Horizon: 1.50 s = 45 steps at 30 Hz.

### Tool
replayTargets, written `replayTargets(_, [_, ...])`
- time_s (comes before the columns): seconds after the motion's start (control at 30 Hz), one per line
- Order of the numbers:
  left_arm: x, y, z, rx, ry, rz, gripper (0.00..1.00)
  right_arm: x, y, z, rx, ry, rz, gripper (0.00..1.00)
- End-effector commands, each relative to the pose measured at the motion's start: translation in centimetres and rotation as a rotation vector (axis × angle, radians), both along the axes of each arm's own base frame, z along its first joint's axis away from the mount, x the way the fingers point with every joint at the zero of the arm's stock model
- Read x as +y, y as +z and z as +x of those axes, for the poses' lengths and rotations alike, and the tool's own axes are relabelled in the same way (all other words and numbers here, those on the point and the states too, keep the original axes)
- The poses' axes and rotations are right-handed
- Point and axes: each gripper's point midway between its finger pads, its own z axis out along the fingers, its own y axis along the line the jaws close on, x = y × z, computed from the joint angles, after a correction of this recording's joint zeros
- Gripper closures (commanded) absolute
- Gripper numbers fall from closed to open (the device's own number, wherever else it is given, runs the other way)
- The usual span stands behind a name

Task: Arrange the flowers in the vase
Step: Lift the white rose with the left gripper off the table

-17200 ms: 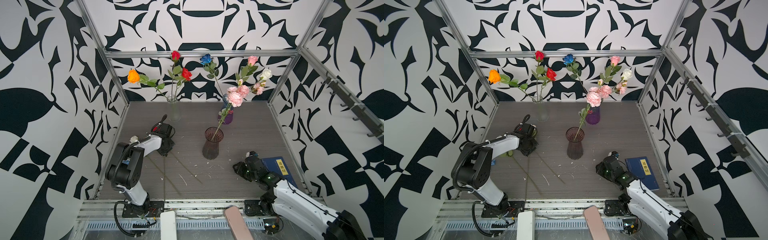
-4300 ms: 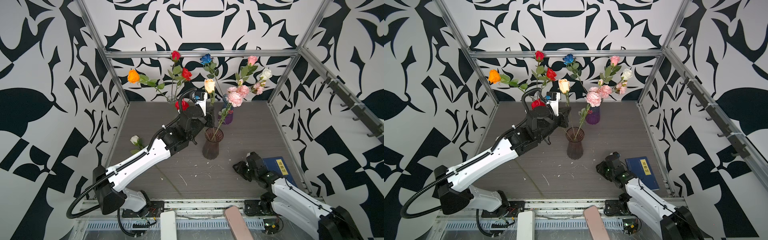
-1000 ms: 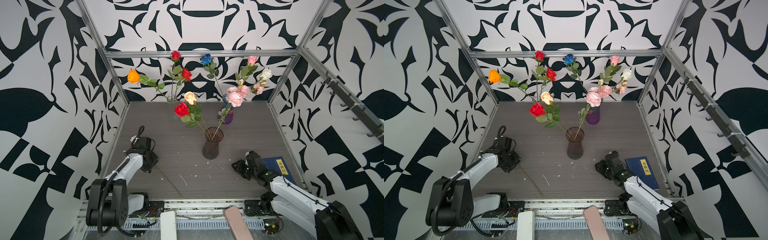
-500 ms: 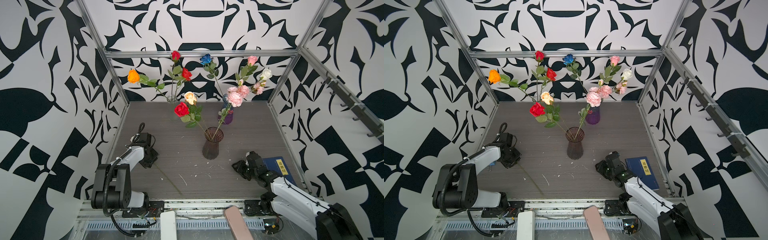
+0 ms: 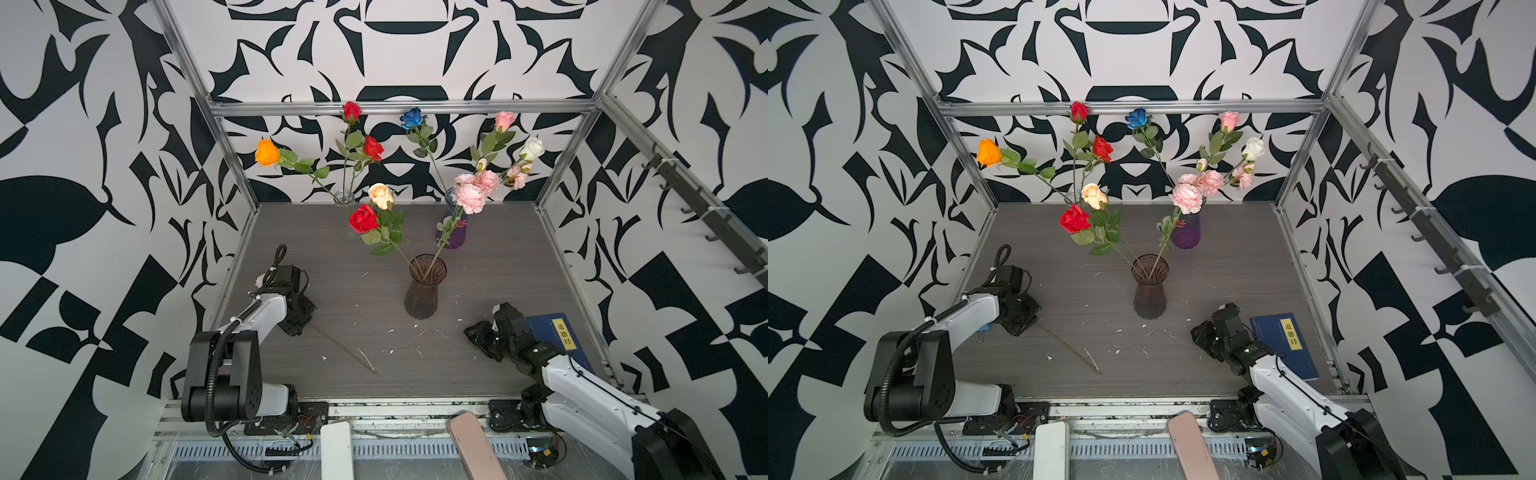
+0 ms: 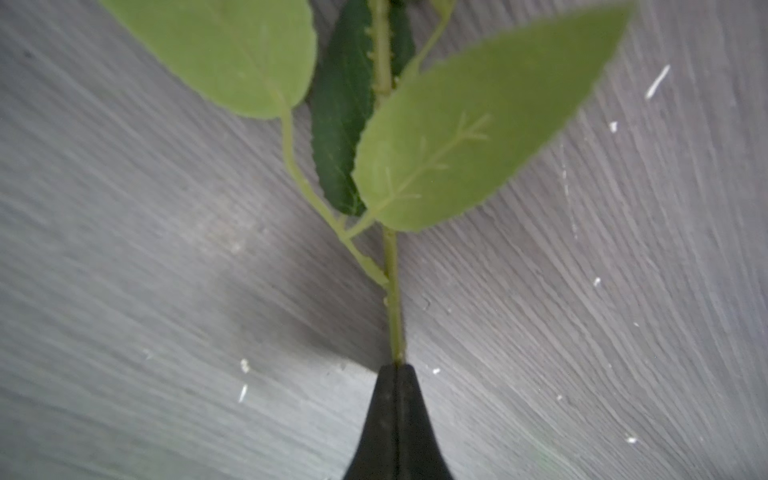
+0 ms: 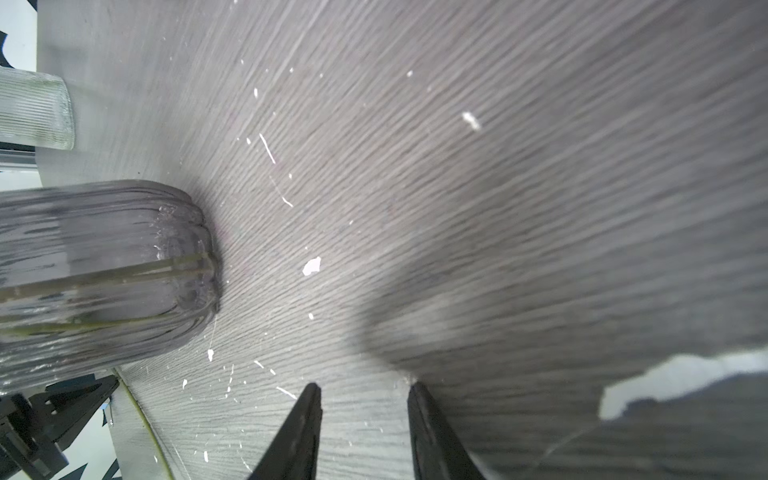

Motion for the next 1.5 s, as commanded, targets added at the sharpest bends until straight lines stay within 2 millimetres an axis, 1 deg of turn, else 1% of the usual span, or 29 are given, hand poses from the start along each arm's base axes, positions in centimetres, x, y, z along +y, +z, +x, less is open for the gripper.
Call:
replayTargets(0.0, [-1.5, 0.3, 0.5, -0.063, -0.045, -0.087, 1.00, -0.5, -1.0, -0.9, 0.038, -0.003, -0.021, 0.61])
replayTargets(0.07, [-2.6, 0.4, 1.2, -0.103, -0.092, -0.139, 1.00, -0.5, -1.0, -0.9, 0.038, -0.001, -0.020, 0.61])
replayTargets(0.27, [-2.5, -0.3, 1.1, -0.045, -0.093, -0.133, 1.00, -0.5, -1.1, -0.9, 0.044, -0.001, -0.023, 0.61])
replayTargets(0.3, [-2.5, -0.3, 1.0, -0.040, -0.094, -0.130, 0.95, -0.5, -1.1, -0.9, 0.044, -0.002, -0.023, 0.61])
replayTargets(0.33, [-2.4, -0.3, 1.0, -0.036, -0.091, -0.125, 0.85, -0.5, -1.0, -0.8, 0.042, -0.002, -0.022, 0.61])
replayTargets(0.4, [-2.3, -0.3, 0.9, -0.037, -0.088, -0.119, 0.54, -0.5, -1.1, -0.9, 0.041, -0.004, -0.022, 0.61])
replayTargets(0.43, [-2.3, -0.2, 0.9, -0.038, -0.087, -0.119, 0.47, -0.5, -1.1, -0.9, 0.042, -0.004, -0.022, 0.61])
replayTargets(0.47, [-2.2, -0.2, 0.9, -0.038, -0.083, -0.113, 0.42, -0.5, -1.0, -0.8, 0.042, -0.004, -0.022, 0.61])
replayTargets(0.5, [-2.1, -0.2, 0.8, -0.036, -0.079, -0.109, 0.40, -0.6, -1.1, -0.9, 0.042, -0.004, -0.022, 0.61])
replayTargets(0.53, [-2.0, -0.3, 0.8, -0.035, -0.075, -0.104, 0.40, -0.5, -1.0, -0.9, 0.043, -0.004, -0.022, 0.61])
replayTargets(0.7, [-1.2, -0.4, 0.9, -0.020, -0.064, -0.063, 0.44, -0.5, -1.1, -0.9, 0.045, -0.003, -0.022, 0.61])
replayTargets(0.87, [-0.6, -0.9, 2.6, 0.010, -0.061, -0.039, 0.49, -0.6, -1.1, -0.9, 0.046, -0.003, -0.022, 0.61])
replayTargets(0.93, [-0.5, -1.3, 2.9, 0.039, -0.056, -0.038, 0.52, -0.6, -1.2, -1.0, 0.048, -0.003, -0.022, 0.61])
replayTargets(1.0, [-0.2, -1.5, 2.6, 0.064, -0.038, -0.023, 0.54, -0.6, -1.1, -1.0, 0.046, -0.004, -0.023, 0.61])
replayTargets(1.1, [0.2, -1.1, 2.4, 0.053, -0.023, 0.000, 0.54, -0.6, -1.0, -0.9, 0.041, -0.007, -0.019, 0.61])
replayTargets(1.17, [0.2, -1.2, 2.3, 0.046, -0.023, -0.004, 0.55, -0.6, -1.1, -0.9, 0.043, -0.006, -0.021, 0.61])
replayTargets(1.23, [-0.2, -1.3, 2.3, 0.043, -0.028, -0.029, 0.62, -0.5, -1.1, -0.9, 0.046, -0.003, -0.020, 0.61])
replayTargets(1.3, [-0.7, -1.3, 2.6, 0.021, -0.034, -0.067, 0.77, -0.5, -1.1, -0.9, 0.045, -0.002, -0.020, 0.61])
replayTargets(1.4, [-0.8, -0.9, 2.6, -0.019, -0.038, -0.089, 0.97, -0.5, -1.1, -0.9, 0.045, -0.001, -0.020, 0.61])
replayTargets(1.43, [-0.8, -0.7, 2.5, -0.027, -0.035, -0.088, 1.00, -0.6, -1.1, -0.9, 0.045, -0.002, -0.020, 0.61])
replayTargets(1.47, [-0.8, -0.4, 2.5, -0.038, -0.036, -0.088, 1.00, -0.6, -1.1, -0.9, 0.046, -0.002, -0.020, 0.61])
